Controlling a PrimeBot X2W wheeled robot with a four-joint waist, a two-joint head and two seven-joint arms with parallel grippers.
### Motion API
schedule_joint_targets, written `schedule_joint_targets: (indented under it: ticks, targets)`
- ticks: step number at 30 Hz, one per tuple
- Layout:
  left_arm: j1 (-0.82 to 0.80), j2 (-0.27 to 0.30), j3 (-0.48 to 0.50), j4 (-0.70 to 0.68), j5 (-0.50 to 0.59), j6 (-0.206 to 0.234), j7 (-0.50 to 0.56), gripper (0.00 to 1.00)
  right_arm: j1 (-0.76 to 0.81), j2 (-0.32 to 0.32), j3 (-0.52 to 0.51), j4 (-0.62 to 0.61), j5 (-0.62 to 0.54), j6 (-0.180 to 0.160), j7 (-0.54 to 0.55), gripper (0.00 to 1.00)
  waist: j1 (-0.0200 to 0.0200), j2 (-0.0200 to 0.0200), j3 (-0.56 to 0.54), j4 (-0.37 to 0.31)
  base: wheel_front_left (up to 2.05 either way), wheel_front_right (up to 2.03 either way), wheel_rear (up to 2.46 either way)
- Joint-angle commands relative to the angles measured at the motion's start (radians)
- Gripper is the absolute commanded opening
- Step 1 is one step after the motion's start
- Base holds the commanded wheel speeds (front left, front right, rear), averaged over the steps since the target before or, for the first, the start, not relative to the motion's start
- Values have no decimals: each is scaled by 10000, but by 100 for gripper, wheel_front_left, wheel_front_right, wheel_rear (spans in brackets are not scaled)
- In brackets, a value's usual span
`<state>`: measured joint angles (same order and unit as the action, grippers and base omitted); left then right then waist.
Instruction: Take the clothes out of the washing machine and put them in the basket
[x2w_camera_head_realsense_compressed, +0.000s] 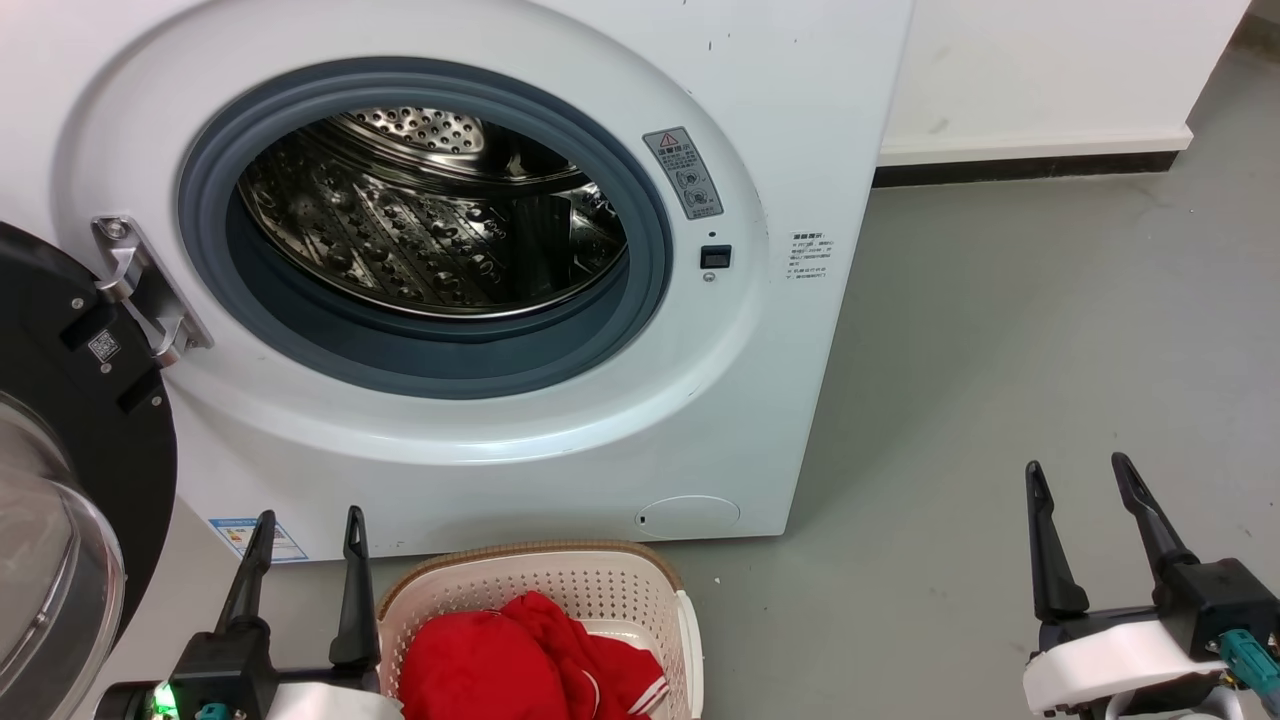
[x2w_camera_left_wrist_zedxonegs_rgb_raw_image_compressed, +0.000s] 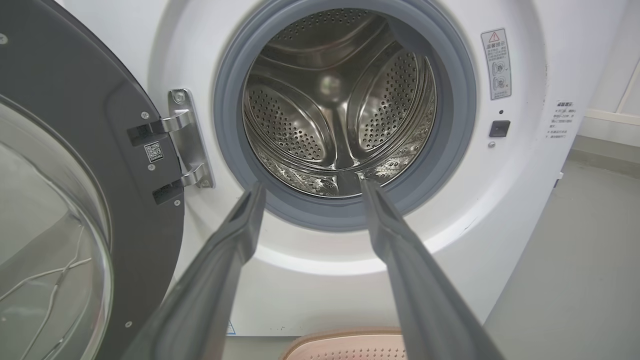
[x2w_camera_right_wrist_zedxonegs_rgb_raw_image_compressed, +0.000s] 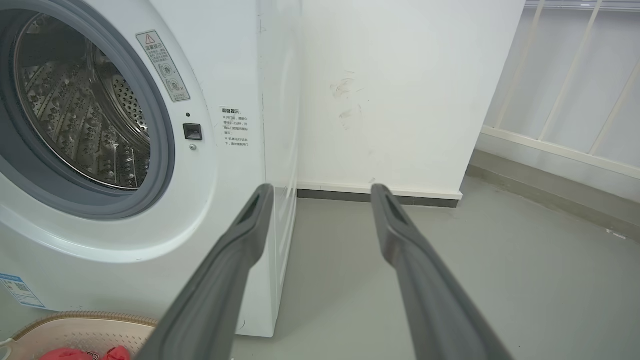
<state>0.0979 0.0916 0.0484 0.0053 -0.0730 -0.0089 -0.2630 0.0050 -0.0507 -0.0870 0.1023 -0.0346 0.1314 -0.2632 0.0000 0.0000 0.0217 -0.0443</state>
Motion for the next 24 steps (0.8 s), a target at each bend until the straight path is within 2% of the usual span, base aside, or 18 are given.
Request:
schedule_joint_targets:
  ticks: [1,21,22,24]
  targets:
    - [-62,-7,53,31,47,-40,-26,100,8,9,-1,22,59,-14,-23,100,0,0,0,8,0,0,0]
    - [-159,-238,346,27,264,-199,-26,100,-135,9,65,49,96,-14,-23,100,0,0,-26,-59,0,0,0]
    - [-47,-244,313,20,240,-227,0,0,-47,0,59,54,51,0,0,0,0,0,-26,-60,0,0,0]
    - [-12,-279,313,193,212,-228,21,0,-16,6,55,203,76,0,25,0,1,0,-26,-60,0,0,0]
